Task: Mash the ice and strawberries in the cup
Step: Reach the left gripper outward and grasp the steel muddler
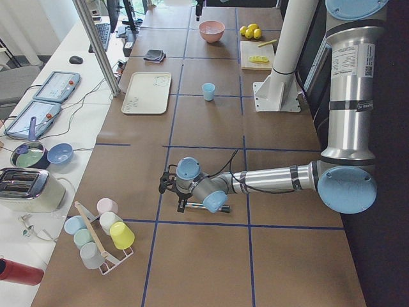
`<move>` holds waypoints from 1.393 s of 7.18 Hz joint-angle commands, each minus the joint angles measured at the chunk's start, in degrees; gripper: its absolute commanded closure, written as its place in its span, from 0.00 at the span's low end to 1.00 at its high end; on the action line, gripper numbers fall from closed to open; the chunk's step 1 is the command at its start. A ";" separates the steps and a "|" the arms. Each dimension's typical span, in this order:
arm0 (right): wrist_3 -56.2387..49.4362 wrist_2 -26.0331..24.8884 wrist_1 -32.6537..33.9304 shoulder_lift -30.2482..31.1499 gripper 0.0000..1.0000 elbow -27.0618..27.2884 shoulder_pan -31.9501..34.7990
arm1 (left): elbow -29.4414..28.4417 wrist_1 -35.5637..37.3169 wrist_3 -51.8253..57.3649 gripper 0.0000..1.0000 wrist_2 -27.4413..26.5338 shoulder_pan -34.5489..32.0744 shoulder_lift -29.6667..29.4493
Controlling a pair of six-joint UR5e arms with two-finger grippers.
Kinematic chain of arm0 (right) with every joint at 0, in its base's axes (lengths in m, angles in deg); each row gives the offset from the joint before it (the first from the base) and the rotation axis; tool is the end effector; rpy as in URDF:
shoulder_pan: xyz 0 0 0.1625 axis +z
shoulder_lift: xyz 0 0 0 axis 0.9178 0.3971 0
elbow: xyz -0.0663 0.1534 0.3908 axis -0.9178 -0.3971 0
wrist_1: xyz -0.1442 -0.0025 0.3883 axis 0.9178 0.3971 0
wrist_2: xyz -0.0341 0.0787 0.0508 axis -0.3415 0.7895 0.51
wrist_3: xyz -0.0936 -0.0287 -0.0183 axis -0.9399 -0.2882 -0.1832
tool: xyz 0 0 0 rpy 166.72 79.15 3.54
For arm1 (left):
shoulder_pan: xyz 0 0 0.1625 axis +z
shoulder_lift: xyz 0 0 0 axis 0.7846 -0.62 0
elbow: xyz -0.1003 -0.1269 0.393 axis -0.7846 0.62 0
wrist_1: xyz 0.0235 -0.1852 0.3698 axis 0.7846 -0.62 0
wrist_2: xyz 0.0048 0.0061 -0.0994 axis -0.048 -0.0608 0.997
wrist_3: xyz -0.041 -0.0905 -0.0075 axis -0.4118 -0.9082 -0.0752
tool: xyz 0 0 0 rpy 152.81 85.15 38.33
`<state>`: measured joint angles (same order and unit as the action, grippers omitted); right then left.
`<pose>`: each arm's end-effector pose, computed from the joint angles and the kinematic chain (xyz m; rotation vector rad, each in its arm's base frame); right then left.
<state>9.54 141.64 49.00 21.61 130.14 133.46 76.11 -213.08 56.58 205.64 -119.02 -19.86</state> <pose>-0.1267 -0.4750 0.4312 0.0364 -0.8268 0.1587 0.1238 -0.4777 0.6853 0.2057 0.8588 0.0517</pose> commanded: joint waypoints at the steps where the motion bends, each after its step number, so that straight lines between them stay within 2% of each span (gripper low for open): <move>1: 0.10 0.65 -0.01 0.14 0.00 -0.17 0.03 | 0.01 4.23 3.17 0.17 2.92 -3.76 -0.74; 2: -0.07 0.57 -0.01 0.14 0.00 -0.26 0.03 | -0.43 4.34 2.65 0.17 2.40 -3.59 -0.93; 6: 0.28 0.74 -0.01 0.14 0.00 -0.61 0.03 | -0.08 12.74 2.56 0.17 2.30 -0.26 -3.29; 10: 0.37 0.83 -0.01 0.14 0.00 -0.70 0.03 | -0.34 13.04 3.00 0.18 0.46 2.12 -2.25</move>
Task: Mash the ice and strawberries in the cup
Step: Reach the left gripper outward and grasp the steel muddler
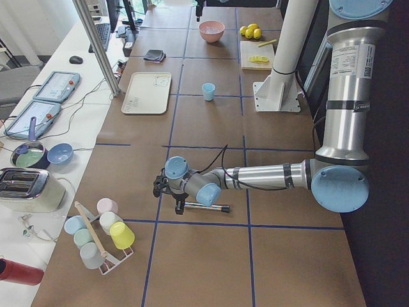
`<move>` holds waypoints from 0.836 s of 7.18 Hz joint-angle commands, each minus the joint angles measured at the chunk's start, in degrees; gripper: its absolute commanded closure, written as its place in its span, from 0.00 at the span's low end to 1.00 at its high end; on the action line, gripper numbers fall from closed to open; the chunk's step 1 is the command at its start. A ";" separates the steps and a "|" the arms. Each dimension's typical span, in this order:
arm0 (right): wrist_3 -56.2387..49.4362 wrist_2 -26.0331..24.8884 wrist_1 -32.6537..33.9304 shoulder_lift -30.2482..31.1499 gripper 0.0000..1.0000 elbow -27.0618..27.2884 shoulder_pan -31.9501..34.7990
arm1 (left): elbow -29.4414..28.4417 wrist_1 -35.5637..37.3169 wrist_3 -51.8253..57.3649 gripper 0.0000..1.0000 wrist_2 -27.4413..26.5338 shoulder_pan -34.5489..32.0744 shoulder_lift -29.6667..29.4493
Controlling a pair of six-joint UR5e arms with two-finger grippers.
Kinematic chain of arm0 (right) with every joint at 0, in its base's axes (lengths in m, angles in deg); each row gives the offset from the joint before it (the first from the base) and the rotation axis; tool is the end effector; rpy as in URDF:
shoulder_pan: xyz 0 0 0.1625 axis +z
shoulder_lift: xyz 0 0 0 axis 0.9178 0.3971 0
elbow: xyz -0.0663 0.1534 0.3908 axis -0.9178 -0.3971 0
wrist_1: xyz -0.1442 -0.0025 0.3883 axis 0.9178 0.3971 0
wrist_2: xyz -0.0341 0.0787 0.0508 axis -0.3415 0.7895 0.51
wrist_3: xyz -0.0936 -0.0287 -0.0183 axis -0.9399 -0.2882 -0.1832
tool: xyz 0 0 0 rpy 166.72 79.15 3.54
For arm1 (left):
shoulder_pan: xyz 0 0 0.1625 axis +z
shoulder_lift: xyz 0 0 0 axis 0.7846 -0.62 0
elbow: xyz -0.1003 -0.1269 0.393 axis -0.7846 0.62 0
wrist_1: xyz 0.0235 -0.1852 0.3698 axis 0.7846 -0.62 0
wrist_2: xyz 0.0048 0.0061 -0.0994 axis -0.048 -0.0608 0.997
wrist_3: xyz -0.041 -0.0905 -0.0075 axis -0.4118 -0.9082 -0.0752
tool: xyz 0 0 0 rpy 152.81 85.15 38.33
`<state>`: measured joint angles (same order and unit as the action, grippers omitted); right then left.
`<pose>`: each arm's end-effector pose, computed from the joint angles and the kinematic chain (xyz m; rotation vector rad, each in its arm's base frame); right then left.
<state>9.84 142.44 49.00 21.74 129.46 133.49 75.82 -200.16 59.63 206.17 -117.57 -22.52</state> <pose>-0.1277 -0.4754 0.4372 0.0145 -0.8312 0.1653 0.1445 -0.4920 0.6922 0.0507 0.7954 0.0625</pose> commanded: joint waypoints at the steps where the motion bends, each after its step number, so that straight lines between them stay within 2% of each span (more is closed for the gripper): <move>1: 0.07 0.02 0.00 0.00 0.00 -0.01 0.00 | 0.04 0.21 -0.14 0.19 0.11 1.11 0.42; 4: 0.07 0.02 0.00 0.00 0.00 -0.01 0.00 | -0.49 0.30 -0.14 0.32 0.02 2.25 0.77; 5: 0.07 0.02 0.00 0.00 0.00 -0.01 0.00 | -0.49 0.30 -0.14 0.60 0.20 2.26 0.77; 6: 0.07 0.02 0.00 0.00 0.00 0.07 0.00 | -0.66 0.30 -0.14 0.91 0.20 2.26 0.77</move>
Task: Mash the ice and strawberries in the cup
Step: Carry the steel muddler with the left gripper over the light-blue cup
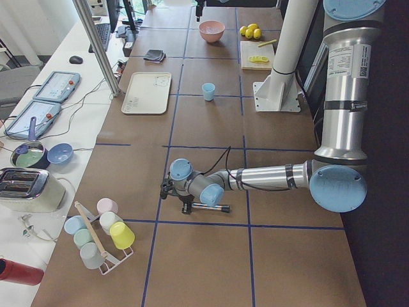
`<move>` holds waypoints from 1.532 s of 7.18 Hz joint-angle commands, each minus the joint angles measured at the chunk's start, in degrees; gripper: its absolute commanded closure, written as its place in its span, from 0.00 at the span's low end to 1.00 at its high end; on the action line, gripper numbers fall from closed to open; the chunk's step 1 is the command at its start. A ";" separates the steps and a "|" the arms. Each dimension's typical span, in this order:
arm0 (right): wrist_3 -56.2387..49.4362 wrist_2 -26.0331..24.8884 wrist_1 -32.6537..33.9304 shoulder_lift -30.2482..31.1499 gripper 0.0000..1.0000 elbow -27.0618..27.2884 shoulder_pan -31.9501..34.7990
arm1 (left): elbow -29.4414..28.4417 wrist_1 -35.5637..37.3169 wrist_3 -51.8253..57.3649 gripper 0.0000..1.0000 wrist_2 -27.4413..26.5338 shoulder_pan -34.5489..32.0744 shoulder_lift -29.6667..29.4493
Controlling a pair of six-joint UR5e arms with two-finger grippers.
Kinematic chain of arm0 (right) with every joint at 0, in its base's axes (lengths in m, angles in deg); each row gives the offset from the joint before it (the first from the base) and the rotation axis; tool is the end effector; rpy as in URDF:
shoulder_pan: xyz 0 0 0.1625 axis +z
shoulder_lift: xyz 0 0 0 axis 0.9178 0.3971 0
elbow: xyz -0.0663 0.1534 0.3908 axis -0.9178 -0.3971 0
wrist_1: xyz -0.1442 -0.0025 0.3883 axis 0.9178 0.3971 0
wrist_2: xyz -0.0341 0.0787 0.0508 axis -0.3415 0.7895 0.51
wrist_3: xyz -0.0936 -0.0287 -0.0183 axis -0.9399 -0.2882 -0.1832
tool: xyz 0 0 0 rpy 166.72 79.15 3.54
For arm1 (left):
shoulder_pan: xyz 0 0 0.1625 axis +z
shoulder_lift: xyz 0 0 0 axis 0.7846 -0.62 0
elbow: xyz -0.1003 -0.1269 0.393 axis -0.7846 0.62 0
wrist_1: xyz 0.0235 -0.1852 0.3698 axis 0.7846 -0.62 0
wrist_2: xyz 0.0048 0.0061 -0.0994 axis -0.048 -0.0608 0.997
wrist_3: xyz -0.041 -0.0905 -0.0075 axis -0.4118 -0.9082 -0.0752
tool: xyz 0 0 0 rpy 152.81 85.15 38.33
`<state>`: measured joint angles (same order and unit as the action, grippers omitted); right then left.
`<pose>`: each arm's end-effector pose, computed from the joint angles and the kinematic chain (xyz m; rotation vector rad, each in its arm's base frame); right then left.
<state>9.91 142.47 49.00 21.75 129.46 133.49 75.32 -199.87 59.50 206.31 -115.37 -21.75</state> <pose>-0.1277 -0.4753 0.4372 0.0135 -0.8315 0.1664 0.1598 -0.4785 0.7039 0.0097 0.7876 0.0876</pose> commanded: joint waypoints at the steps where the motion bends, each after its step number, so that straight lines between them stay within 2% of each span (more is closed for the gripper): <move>1: 0.09 0.00 0.00 0.00 0.00 0.15 0.00 | -0.08 0.10 0.00 1.00 0.23 0.05 -0.08; 2: 0.09 0.00 0.00 0.00 0.00 0.33 0.00 | 1.05 -0.07 0.00 1.00 0.58 0.05 -0.78; 5: 0.35 0.00 0.00 0.00 0.00 1.12 0.00 | 18.14 -0.25 -0.96 1.00 3.04 3.19 -5.16; 6: 0.35 0.00 -0.09 0.00 0.00 1.12 0.00 | 25.77 0.01 -2.45 1.00 0.52 7.48 -6.49; 7: 0.27 0.00 0.00 -0.17 0.00 1.04 0.00 | 30.11 0.10 -5.51 1.00 -5.42 11.70 -8.76; 8: 0.35 -0.09 -0.09 -0.18 0.00 0.95 0.00 | 31.11 0.27 -7.54 0.98 -11.49 17.31 -15.40; 9: 0.35 -0.09 -0.09 -0.18 0.00 1.03 0.00 | 30.95 0.19 -8.08 0.98 -12.77 21.54 -21.73; 10: 0.35 -0.09 0.00 -0.18 0.00 0.95 0.00 | 31.30 -0.42 -7.74 0.93 -14.35 22.45 -25.97; 11: 0.35 0.00 -0.09 -0.26 0.00 0.86 0.00 | 31.99 -2.17 -7.39 0.95 -15.23 23.42 -28.45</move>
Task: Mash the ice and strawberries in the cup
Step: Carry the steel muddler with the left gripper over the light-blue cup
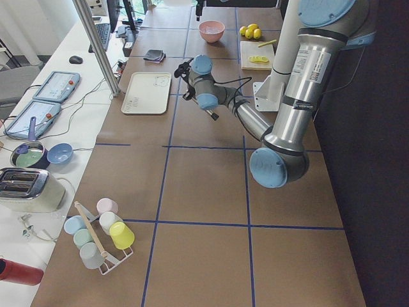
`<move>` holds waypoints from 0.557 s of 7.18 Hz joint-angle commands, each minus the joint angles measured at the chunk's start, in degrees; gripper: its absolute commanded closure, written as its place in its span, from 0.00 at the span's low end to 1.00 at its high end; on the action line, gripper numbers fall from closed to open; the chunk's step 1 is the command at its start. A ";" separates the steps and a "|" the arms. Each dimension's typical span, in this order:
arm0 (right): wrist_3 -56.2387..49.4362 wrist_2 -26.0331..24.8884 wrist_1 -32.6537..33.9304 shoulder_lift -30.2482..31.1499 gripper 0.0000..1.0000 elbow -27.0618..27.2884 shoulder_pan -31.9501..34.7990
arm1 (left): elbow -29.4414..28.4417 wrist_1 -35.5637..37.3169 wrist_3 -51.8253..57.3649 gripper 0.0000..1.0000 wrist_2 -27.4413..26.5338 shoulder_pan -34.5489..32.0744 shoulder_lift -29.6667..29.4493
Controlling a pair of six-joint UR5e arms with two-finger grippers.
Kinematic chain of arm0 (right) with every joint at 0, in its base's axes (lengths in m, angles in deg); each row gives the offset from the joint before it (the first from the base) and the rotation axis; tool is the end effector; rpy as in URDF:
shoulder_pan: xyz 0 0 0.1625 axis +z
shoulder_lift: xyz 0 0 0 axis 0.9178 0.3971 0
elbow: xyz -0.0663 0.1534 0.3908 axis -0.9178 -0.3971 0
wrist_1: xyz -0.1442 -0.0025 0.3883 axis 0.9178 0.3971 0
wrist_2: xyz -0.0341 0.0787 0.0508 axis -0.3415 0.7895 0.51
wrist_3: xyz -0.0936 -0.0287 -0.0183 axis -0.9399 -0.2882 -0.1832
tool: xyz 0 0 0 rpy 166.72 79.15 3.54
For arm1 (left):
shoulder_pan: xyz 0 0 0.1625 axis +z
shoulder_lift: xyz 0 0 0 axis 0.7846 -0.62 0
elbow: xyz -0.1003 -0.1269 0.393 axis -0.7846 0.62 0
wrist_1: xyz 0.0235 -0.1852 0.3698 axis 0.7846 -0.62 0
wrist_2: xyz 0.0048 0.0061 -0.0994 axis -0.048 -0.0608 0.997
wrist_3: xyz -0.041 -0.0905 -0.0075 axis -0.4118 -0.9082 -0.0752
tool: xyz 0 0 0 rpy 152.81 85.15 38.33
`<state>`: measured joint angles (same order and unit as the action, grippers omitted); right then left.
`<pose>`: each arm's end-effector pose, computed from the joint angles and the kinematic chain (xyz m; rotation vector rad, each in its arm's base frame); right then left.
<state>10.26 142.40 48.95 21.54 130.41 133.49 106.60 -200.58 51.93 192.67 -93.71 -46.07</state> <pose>-0.1271 -0.4740 0.4275 0.0292 -0.8406 0.1646 0.3593 -0.4431 0.2026 0.7390 1.2044 0.4783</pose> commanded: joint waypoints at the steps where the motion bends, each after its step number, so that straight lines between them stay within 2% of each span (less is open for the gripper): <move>1: 0.00 0.06 0.05 -0.06 0.00 -0.08 0.00 | 0.73 -4.44 0.27 0.97 -8.65 4.21 -5.90; 2: -0.08 0.07 -0.04 0.02 0.00 0.00 0.00 | -0.75 -11.43 0.44 0.97 -24.12 13.55 -6.18; 3: 0.00 0.07 -0.04 0.11 0.00 0.00 0.00 | -2.59 -19.07 4.80 0.96 -38.11 18.60 -5.75; 4: 0.00 0.07 -0.04 0.11 0.00 0.00 0.00 | -3.40 -24.54 12.76 0.99 -43.12 20.74 -6.00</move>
<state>10.24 142.47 48.92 21.61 130.40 133.49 104.55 -217.57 57.19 159.87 -77.38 -51.87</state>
